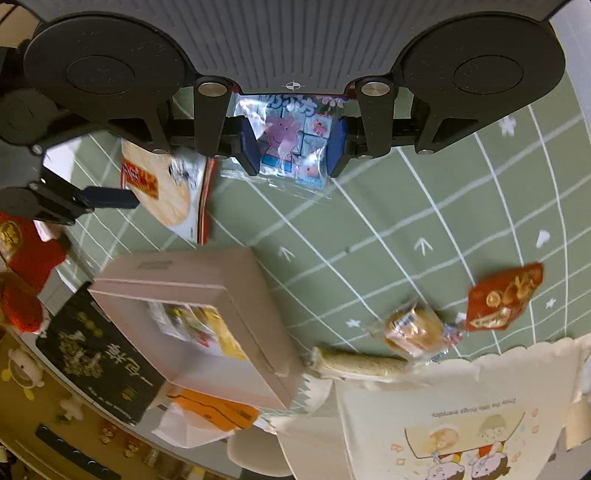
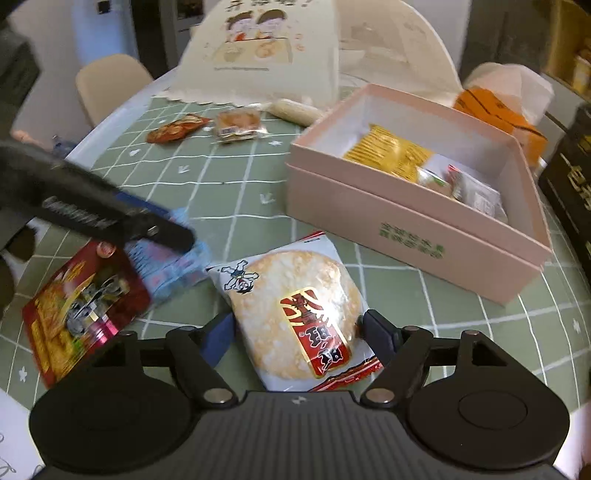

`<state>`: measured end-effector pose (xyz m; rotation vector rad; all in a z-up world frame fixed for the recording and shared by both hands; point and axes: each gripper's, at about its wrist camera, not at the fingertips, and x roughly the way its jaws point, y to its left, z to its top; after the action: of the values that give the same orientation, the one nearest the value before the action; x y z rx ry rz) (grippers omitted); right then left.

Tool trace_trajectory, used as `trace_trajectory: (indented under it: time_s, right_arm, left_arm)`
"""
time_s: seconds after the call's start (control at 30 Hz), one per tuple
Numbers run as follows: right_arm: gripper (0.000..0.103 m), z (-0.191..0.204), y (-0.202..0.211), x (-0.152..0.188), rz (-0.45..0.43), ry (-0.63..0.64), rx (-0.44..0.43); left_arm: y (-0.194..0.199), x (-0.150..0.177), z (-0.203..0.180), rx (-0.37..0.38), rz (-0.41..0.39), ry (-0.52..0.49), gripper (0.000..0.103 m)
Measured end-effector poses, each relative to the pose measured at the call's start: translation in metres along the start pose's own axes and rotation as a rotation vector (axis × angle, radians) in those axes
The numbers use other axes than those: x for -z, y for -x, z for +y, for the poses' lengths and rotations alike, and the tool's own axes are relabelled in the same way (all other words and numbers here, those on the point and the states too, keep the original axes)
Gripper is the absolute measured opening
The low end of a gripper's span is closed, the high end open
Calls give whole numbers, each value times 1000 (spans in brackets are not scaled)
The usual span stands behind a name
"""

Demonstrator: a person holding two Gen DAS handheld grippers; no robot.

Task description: Organize snacks

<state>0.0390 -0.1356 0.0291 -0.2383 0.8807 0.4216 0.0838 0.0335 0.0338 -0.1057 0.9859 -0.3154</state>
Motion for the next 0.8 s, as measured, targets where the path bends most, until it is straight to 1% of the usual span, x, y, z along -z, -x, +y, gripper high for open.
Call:
trace_trajectory:
  time_s: [0.1,0.2,0.23,0.27,0.3,0.33,0.37,0.43,0.47,0.5,0.57,0.63,0.7,0.73,0.77,0.8]
  right_arm:
    - [74,-5,7,7,0,-19,-8]
    - [74,-8,12,16,2,-11,23]
    - [75,-10,15,20,0,-8,35]
    - [75,-12,16,23,-3,-5,46]
    - [75,-13,17,26,-6,0,59]
    - [75,-15,18,28,-10,6,73]
    - [78,-16,17,30,-18,8,75]
    - [82,-19,16,33,-37,-13,80]
    - [84,-21,15,33,-42,-26,86]
    - [85,-22,14,33,-46,-37,89]
    - [85,-22,13,33,-53,-55,95]
    - [85,-21,13,35,-64,-58,102]
    - [85,-20,14,39,-80,-63,108]
    - [85,-19,14,41,-89,-67,111]
    - [85,-18,15,43,-98,-74,115]
    - [85,-18,15,44,-105,-81,120]
  left_arm:
    - [11,9,-9,-7,3,-14,44]
    - [33,13,-22,-39,-57,-38,44]
    - [42,14,-27,-25,-77,-38,44]
    - [50,16,-32,15,-82,-35,44]
    - [54,18,-35,56,-71,-37,44]
    - [55,20,-40,110,-41,-47,44]
    - [52,24,-45,174,20,-65,44]
    - [43,35,-53,228,121,-93,43]
    - [39,42,-57,226,152,-111,43]
    - [36,49,-59,208,180,-134,42]
    - [32,57,-54,169,202,-131,40]
    - [34,61,-39,148,206,-68,38]
    - [37,61,-21,128,201,-3,29]
    - [40,59,-14,97,195,19,29]
    - [43,58,-5,44,189,33,29]
    - [45,56,-1,-2,185,35,26]
